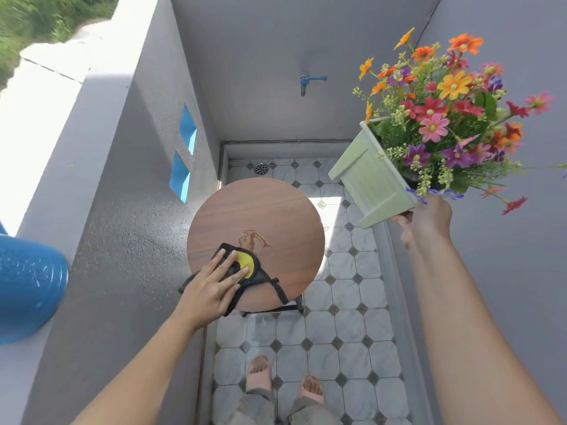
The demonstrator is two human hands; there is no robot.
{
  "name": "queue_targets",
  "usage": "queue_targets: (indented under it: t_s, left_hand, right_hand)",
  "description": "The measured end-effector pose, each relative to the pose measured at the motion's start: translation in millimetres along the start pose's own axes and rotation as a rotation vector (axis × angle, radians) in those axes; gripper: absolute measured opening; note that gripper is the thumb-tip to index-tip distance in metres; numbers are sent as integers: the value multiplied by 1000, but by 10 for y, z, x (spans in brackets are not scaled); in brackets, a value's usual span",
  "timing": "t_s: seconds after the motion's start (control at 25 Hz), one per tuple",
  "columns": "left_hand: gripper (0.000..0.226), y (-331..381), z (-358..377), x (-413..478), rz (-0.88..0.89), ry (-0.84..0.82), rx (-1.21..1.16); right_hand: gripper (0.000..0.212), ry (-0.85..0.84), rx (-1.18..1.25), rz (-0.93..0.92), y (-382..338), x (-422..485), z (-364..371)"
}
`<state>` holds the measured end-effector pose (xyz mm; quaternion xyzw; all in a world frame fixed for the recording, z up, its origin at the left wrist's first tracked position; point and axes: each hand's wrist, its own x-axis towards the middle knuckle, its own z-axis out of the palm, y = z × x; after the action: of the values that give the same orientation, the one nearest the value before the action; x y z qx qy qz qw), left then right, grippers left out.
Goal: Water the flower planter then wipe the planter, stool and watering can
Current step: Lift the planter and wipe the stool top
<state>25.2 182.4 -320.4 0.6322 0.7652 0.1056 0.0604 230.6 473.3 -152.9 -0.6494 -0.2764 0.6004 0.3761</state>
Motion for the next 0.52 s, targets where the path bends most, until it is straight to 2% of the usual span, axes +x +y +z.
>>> queue_targets:
  t_s: [0.16, 0.24, 0.36, 0.44, 0.52]
  left_hand:
    - [46, -394, -76, 417, -270, 64, -3]
    - [46, -355, -81, 710, -283, 32, -3]
    - [51, 10, 32, 950, -36, -23, 30]
    - [55, 297, 96, 879, 190, -93, 39]
    - [52, 435, 111, 647, 342, -154, 26]
  right_hand:
    - [25, -28, 39, -21, 8, -37, -67]
    - [26, -38, 58, -28, 20, -59, -79]
    - [25, -28, 44, -25, 25, -115, -64]
    - [26, -21, 33, -15, 27, -141, -61]
    - [27, -21, 20, -18, 38, -139, -52]
